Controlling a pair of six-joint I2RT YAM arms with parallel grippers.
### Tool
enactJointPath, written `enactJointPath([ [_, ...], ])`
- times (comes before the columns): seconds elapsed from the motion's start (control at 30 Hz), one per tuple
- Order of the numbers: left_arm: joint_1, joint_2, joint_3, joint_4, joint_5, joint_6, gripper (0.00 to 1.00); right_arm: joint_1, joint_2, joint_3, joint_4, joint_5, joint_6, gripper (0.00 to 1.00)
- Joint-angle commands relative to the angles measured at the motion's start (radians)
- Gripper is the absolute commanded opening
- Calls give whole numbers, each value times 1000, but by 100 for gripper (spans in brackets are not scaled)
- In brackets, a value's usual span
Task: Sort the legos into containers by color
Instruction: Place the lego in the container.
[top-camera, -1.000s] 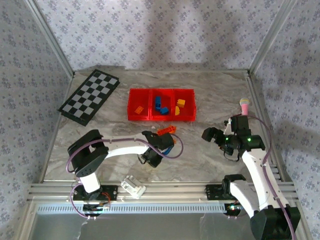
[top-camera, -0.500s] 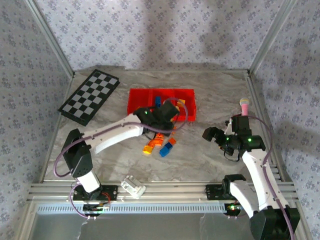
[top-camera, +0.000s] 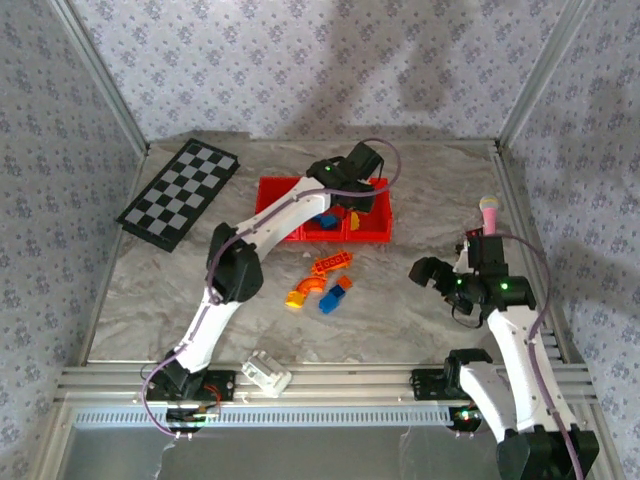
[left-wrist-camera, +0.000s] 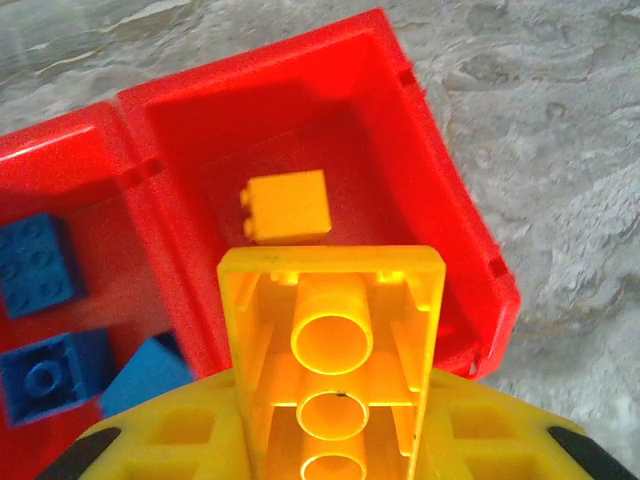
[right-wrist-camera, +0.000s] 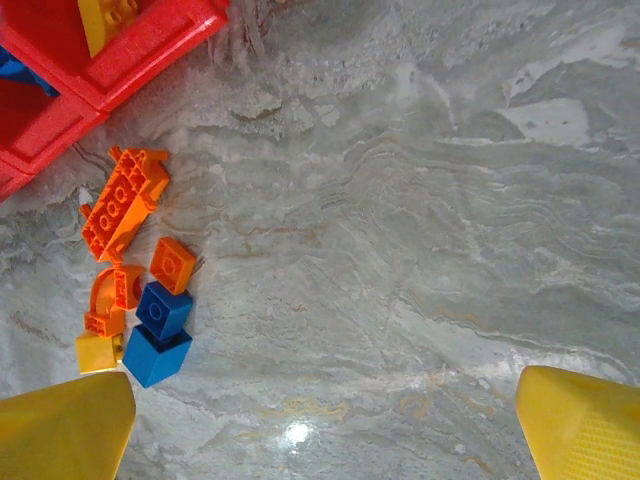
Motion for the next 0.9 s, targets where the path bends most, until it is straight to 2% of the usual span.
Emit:
enactJointPath([
  [0.0, 16, 70, 142, -98, 72, -42, 22, -7, -30, 9, -40, 19, -12, 100],
  [0.33, 28, 138, 153, -60, 152, -120, 35, -20, -19, 11, -36, 11, -30, 100],
  [0.57, 29, 155, 155, -33, 194, -123, 42, -20, -31, 11, -40, 15, -29, 100],
  [0.73, 31, 149, 156, -40, 195, -117, 54, -19, -41, 11, -44, 20, -23, 100],
  [0.87, 33, 126, 156, -50, 197, -81, 60, -21, -45, 11, -39, 13, -20, 100],
])
